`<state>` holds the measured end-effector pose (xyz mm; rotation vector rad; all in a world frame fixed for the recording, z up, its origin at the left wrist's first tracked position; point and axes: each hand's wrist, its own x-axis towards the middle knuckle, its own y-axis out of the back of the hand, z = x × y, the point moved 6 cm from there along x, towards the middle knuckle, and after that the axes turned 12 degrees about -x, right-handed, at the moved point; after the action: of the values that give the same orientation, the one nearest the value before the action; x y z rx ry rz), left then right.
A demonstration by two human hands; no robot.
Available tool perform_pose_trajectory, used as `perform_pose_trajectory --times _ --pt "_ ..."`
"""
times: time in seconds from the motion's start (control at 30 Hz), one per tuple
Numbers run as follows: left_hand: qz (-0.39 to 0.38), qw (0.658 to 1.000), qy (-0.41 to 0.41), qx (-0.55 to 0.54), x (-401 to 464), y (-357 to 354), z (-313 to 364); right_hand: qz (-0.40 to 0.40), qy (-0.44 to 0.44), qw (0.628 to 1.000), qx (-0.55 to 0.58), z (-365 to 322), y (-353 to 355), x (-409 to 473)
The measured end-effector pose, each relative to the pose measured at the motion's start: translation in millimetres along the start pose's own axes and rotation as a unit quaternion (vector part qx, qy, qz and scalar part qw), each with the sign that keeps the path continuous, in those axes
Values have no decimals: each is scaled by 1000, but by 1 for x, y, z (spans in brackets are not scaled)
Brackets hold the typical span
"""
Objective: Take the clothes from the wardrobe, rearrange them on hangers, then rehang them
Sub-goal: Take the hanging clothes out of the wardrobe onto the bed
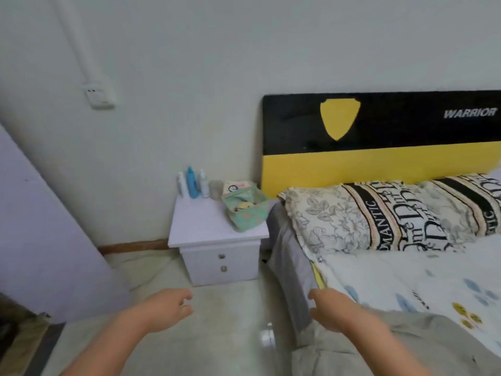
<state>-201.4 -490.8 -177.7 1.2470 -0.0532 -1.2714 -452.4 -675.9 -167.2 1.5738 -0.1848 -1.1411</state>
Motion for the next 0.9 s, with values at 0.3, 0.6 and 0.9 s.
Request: perform_pose_trajectory --times 0.3,0.6,0.9 --pt "64 983 119 -121 -96 47 -188 46 198 978 -47 -232 51 -1" --pt "140 931 228 -249 -195 63 -352 20 324 934 -149 -439 50 -9" --pt "206 852 337 -343 -264 71 -445 25 468 848 -250 -607 83 -1"
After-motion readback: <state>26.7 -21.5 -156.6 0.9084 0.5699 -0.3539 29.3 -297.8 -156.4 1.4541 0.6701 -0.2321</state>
